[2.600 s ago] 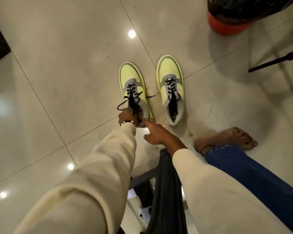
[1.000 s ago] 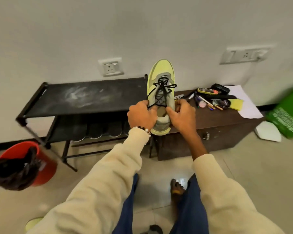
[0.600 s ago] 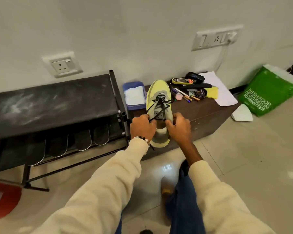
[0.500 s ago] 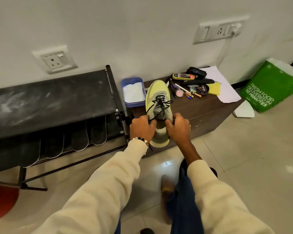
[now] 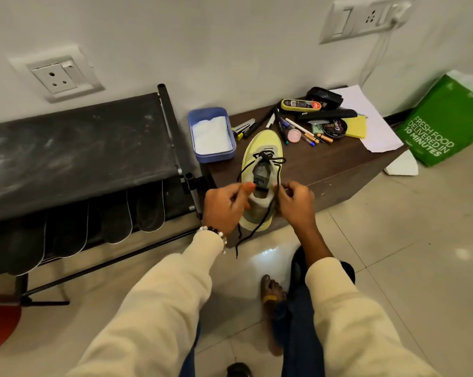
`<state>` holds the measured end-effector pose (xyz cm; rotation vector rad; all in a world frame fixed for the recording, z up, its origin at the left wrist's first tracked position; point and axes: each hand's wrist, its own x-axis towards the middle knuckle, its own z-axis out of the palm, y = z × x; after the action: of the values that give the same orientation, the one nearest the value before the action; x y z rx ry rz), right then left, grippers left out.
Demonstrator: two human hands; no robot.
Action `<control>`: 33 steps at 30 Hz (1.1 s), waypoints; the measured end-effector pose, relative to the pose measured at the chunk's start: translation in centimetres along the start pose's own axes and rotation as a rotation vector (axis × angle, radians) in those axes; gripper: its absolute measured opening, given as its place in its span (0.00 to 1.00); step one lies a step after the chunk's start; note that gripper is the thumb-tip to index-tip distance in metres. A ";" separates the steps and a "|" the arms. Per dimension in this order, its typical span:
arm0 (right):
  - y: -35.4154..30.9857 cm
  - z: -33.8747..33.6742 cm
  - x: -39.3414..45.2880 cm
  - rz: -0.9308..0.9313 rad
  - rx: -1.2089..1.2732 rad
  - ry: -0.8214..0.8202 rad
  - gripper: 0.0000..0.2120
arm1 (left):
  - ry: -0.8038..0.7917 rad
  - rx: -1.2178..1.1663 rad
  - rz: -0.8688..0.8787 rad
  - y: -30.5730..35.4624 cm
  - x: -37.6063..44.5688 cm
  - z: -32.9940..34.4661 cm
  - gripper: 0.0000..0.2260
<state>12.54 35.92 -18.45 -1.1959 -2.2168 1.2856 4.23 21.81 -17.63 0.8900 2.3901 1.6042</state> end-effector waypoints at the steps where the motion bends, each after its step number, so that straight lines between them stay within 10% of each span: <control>1: 0.0 -0.3 0.1 0.000 0.021 0.031 0.10 | 0.054 0.008 -0.025 0.1 0.4 -0.1 0.14; 7: 0.2 -0.7 1.9 0.013 0.218 0.267 0.08 | 0.135 0.128 -0.165 0.0 4.6 0.4 0.09; 16: -0.6 0.4 6.4 -0.051 0.289 0.109 0.10 | -0.147 0.082 -0.244 -0.7 10.5 3.2 0.12; 33: -1.3 1.6 9.4 -0.069 0.124 0.034 0.12 | -0.130 -0.030 -0.187 -3.9 12.2 6.1 0.07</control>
<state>5.20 42.12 -19.46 -1.0786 -2.1027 1.3436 -4.73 32.23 -21.13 0.7173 2.2790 1.4631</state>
